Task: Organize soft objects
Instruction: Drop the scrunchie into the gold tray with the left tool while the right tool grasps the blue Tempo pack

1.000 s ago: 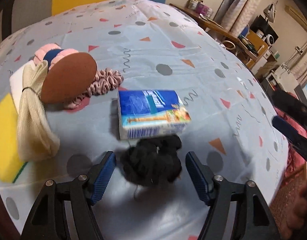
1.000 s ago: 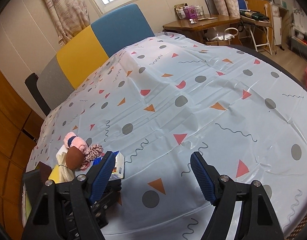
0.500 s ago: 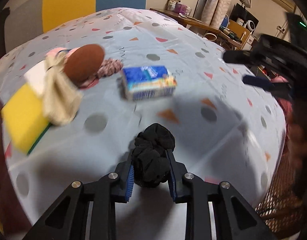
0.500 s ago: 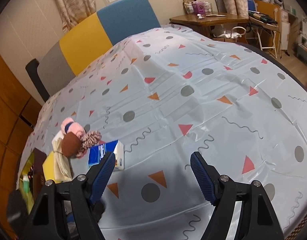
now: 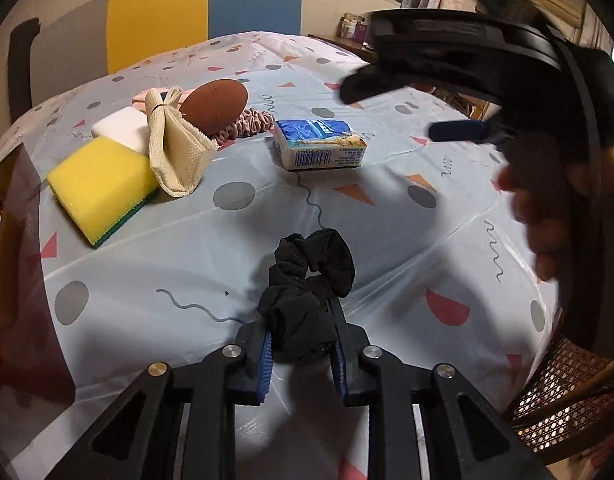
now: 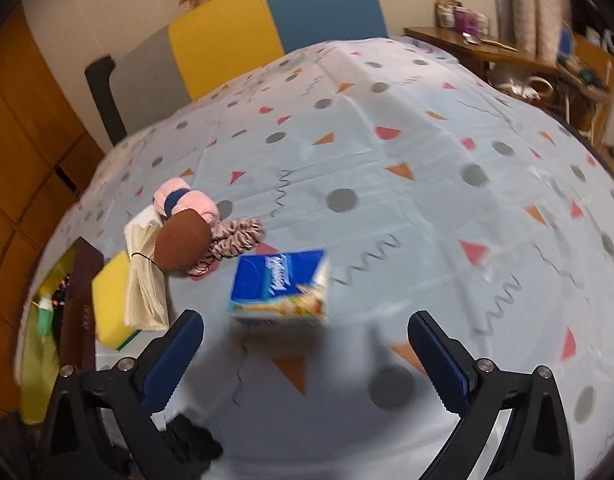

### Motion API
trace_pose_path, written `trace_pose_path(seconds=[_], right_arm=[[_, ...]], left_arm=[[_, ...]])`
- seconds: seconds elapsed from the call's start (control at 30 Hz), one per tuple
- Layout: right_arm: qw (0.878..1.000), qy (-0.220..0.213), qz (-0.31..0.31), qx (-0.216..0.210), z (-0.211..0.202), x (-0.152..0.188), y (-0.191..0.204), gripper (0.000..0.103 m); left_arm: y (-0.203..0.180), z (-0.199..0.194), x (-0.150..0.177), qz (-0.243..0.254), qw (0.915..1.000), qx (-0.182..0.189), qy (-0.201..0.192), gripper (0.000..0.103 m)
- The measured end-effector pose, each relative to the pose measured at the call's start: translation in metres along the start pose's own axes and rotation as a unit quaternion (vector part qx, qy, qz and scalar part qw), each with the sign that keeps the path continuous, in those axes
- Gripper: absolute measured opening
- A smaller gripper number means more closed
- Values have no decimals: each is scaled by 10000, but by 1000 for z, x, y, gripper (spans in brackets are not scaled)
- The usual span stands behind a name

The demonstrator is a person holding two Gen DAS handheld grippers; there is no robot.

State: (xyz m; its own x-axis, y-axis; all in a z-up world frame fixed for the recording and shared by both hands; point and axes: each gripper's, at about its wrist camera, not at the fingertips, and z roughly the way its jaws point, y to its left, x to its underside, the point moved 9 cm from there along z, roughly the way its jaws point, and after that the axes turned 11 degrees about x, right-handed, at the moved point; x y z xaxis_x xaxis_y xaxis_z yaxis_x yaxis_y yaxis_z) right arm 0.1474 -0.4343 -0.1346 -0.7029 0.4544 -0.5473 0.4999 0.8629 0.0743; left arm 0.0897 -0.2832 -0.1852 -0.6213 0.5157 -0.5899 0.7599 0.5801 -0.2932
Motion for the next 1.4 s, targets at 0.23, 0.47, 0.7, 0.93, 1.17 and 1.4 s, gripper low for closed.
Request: trace_pose_path(seconds=[0.23, 0.47, 0.7, 0.93, 1.17, 1.4], right_arm=[[9972, 493, -464, 320, 45, -9, 33, 103], [9955, 460, -683, 475, 49, -5, 29, 72], [9958, 346, -806, 269, 30, 34, 10, 72], [9951, 72, -923, 338, 32, 38, 12, 72], [9961, -9, -846, 246, 33, 39, 10, 72], [9961, -4, -859, 204, 33, 39, 10, 72]], left_arm=[[2, -3, 3, -100, 9998, 106, -110, 22], [3, -7, 6, -118, 9997, 145, -151, 23], [5, -18, 5, -250, 9994, 169, -143, 21], [-4, -62, 0, -269, 9982, 241, -471, 20], [21, -133, -22, -756, 9912, 157, -1072, 21], [131, -184, -32, -2105, 9666, -290, -1431, 20]])
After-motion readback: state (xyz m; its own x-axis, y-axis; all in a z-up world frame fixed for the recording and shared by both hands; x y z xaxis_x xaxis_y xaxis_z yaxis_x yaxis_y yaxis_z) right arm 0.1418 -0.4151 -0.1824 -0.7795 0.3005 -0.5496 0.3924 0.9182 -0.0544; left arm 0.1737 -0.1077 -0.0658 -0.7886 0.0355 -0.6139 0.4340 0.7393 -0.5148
